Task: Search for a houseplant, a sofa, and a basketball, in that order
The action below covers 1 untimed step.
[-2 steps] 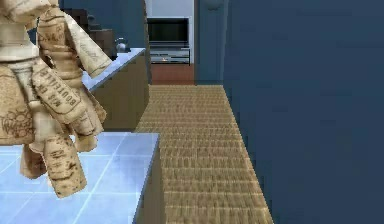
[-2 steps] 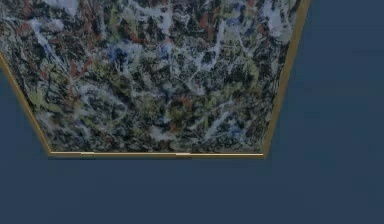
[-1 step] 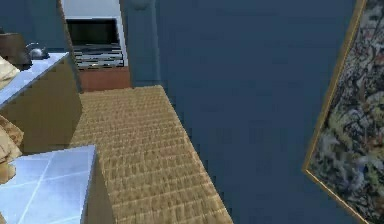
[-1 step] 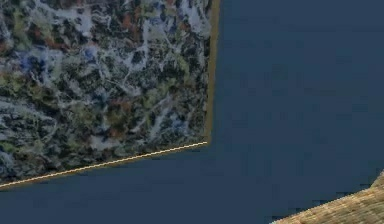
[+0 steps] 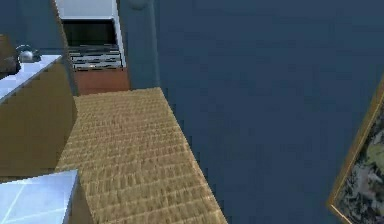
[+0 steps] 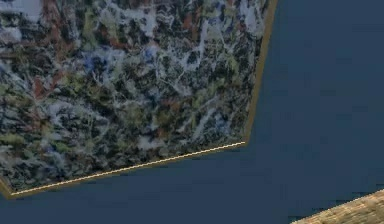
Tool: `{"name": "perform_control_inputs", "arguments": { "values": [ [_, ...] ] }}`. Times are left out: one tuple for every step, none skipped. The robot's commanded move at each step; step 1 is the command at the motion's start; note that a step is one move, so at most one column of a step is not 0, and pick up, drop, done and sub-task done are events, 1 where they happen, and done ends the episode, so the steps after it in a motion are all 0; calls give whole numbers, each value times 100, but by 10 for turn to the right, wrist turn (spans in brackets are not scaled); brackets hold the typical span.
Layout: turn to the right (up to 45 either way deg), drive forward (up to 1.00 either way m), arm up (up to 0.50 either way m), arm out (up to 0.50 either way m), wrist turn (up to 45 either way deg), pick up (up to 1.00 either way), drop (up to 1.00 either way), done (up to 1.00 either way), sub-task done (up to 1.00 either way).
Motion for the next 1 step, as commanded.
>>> {"name": "perform_control_inputs", "arguments": {
  "values": [
    [-150, 0, 0, 0, 0, 0, 0, 0, 0]
  ]
}}
